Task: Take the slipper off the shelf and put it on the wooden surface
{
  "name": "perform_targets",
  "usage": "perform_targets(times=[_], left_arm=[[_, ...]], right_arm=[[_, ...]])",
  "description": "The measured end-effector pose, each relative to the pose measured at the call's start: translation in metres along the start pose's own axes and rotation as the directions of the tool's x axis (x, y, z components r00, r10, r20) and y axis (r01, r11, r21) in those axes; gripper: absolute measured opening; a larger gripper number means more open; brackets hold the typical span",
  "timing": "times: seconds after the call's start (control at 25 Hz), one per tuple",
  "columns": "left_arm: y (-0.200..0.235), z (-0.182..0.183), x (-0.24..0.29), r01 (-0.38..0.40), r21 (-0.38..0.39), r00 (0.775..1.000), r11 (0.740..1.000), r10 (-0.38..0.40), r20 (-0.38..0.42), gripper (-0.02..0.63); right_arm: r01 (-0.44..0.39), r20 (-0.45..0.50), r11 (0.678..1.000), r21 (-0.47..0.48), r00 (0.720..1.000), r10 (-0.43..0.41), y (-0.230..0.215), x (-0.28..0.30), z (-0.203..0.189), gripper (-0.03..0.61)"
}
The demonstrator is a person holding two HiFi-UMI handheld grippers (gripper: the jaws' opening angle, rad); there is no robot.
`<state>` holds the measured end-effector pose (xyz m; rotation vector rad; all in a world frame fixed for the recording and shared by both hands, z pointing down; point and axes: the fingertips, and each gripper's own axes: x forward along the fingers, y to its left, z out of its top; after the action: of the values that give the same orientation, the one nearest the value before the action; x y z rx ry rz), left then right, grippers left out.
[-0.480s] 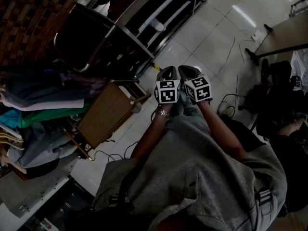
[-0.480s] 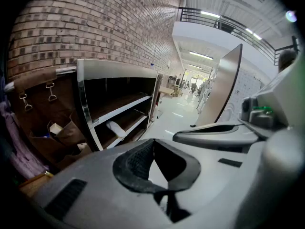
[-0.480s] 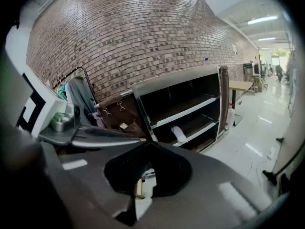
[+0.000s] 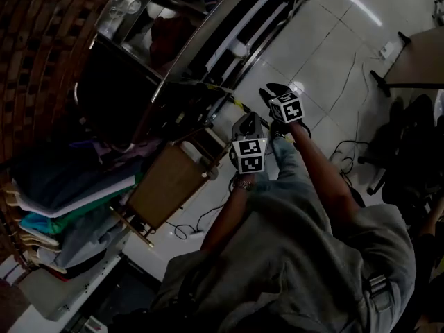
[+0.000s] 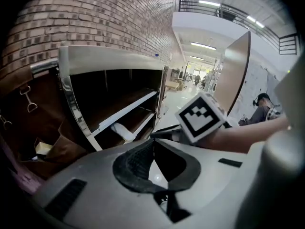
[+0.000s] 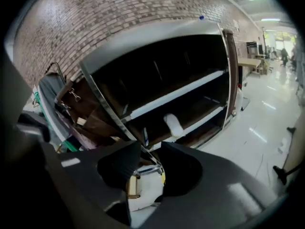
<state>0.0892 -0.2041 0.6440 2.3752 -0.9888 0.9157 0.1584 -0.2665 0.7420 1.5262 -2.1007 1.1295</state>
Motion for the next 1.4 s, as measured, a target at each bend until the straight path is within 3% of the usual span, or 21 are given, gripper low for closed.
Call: perform_targets(times=[0.12,0.32,0.44,0.56,0.68,0.84,1.0,1.08,1.16,1.28,1.4], left_arm=[[0.009,-0.017,0.032,0.04,0.004,0.998,0.999,-0.04,-0.045,0.005],[0.027,-0.032,0.088,0.118,-0.003,0.989,0.993,-0.118,-0.085,0.005],[0.043,-0.038,0.109,0.128,-0.003,0.988,0.992,-0.127,-0.092,0.005],[0.058,-0.043,0.131,0.1,0.018,0.994,0.995,-0.099,-0.055,0.005],[0.073,-0.056,0.153,0.083,0.058,0.996,0.995,-0.081,-0.043,0.005],[0.09,-0.078,0.176,0.068,0.044,0.997,0.997,-0.066,-0.043,0.005],[0.111,-0.095,0.18,0.034,0.033,0.997,0.999,-0.031,-0.067,0.005],[0.117,-0.097,0.181,0.023,0.033,0.997,0.999,-0.02,-0.072,0.005],[0.118,-0.094,0.183,0.025,0.031,0.997,0.999,-0.022,-0.071,0.005],[0.112,-0.084,0.179,0.042,0.03,0.997,0.999,-0.04,-0.072,0.005],[0.1,-0.064,0.166,0.07,0.026,0.996,0.997,-0.068,-0.065,0.005]], right_arm=[[0.047,-0.072,0.997,0.056,0.997,-0.043,-0.04,0.062,-0.023,0.134],[0.088,-0.087,0.957,0.278,0.994,-0.066,-0.094,0.142,-0.037,0.129],[0.084,-0.05,0.911,0.403,0.996,-0.07,-0.113,0.182,-0.04,0.127],[0.005,0.028,0.843,0.537,0.999,-0.024,-0.131,0.231,-0.041,0.179],[-0.019,0.083,0.791,0.612,0.996,-0.041,-0.159,0.28,-0.04,0.235],[0.019,0.105,0.735,0.678,0.987,-0.123,-0.198,0.333,-0.04,0.3],[-0.006,0.117,0.664,0.747,0.985,-0.123,-0.208,0.369,-0.044,0.3],[-0.041,0.139,0.66,0.751,0.986,-0.096,-0.206,0.372,-0.044,0.185],[-0.055,0.163,0.692,0.72,0.982,-0.092,-0.204,0.362,-0.038,0.106],[-0.059,0.187,0.746,0.664,0.978,-0.089,-0.191,0.333,-0.032,0.07],[-0.066,0.194,0.76,0.647,0.978,-0.08,-0.175,0.291,-0.027,0.058]])
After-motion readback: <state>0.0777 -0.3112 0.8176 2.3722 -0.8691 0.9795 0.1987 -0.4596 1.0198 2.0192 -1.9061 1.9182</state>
